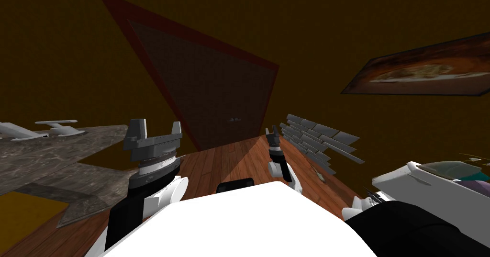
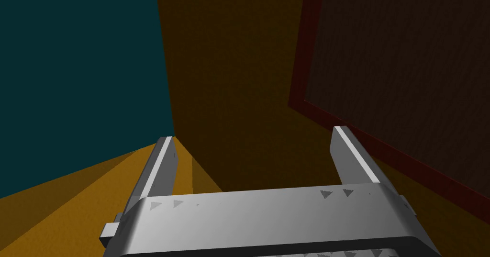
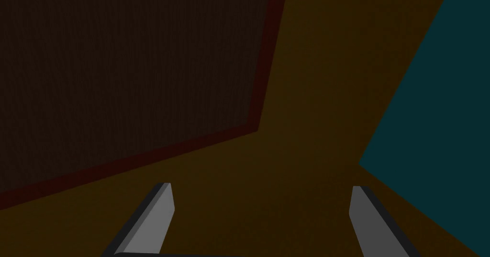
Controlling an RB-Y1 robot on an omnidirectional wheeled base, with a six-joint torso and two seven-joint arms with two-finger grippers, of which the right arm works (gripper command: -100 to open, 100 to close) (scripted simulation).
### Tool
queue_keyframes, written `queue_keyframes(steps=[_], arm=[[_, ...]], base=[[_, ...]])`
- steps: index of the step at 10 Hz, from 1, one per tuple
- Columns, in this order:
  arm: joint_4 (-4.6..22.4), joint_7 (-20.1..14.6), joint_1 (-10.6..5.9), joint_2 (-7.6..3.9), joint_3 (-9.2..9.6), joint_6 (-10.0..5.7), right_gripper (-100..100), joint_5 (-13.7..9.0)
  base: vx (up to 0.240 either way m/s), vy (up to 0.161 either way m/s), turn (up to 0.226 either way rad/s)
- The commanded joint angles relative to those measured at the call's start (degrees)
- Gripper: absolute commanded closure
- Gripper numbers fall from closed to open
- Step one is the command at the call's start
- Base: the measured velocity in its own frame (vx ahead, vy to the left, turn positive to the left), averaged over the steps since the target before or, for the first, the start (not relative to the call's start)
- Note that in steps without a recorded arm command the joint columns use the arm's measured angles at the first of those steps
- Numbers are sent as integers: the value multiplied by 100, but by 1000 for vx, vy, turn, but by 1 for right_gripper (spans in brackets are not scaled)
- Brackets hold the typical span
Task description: Pull the door open
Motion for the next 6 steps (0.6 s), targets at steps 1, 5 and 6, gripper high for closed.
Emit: queue_keyframes(steps=[1,5,6], arm=[[251,-31,-74,-57,-9,-62,-100,-29],[878,-90,-236,-173,4,-220,-100,-86],[1047,-105,-280,-203,8,-263,-100,-101]], base=[[116,27,62],[99,42,60],[109,38,73]])
